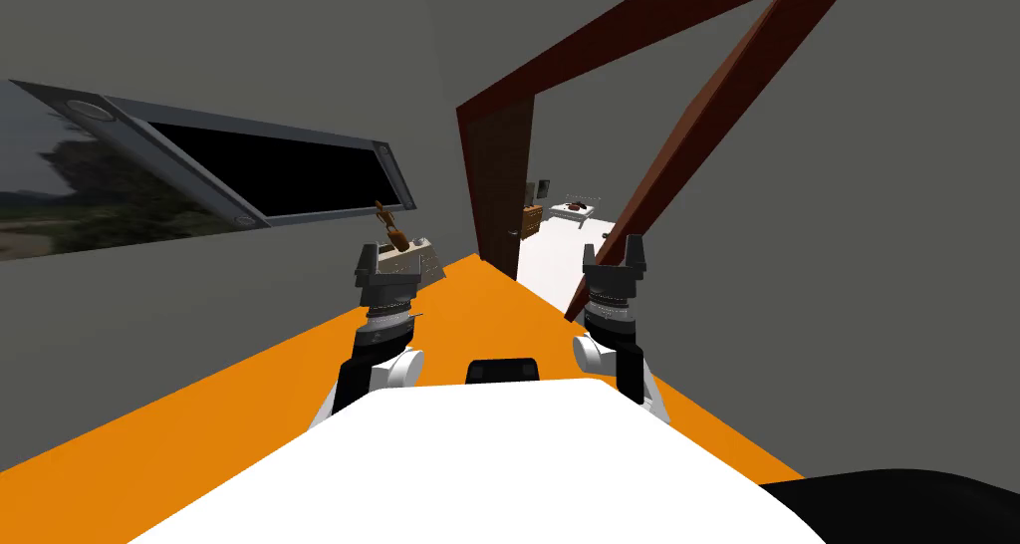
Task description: Push the door open
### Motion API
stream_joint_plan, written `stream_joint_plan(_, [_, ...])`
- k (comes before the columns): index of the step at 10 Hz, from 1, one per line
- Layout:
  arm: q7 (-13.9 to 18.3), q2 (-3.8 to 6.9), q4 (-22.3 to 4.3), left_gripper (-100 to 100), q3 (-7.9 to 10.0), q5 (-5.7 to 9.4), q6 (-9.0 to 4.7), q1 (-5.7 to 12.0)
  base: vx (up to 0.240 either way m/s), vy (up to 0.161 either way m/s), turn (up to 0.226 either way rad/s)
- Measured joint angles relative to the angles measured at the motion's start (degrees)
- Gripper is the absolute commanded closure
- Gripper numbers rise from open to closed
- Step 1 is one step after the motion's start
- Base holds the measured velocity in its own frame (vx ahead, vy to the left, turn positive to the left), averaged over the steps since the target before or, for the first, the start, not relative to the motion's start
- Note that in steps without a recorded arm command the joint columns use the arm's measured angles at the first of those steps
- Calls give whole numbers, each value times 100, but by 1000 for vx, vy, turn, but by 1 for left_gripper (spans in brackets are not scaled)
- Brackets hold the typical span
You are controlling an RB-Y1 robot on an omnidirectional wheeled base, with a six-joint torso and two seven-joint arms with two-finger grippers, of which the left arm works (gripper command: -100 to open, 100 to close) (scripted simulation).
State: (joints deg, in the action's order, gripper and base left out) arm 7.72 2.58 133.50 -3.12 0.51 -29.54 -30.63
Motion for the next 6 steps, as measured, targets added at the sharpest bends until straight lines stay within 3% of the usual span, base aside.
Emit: stream_joint_plan(6, [-39, 105, -731, -100, -85, 55, -140, 309, 119, 22, -72])
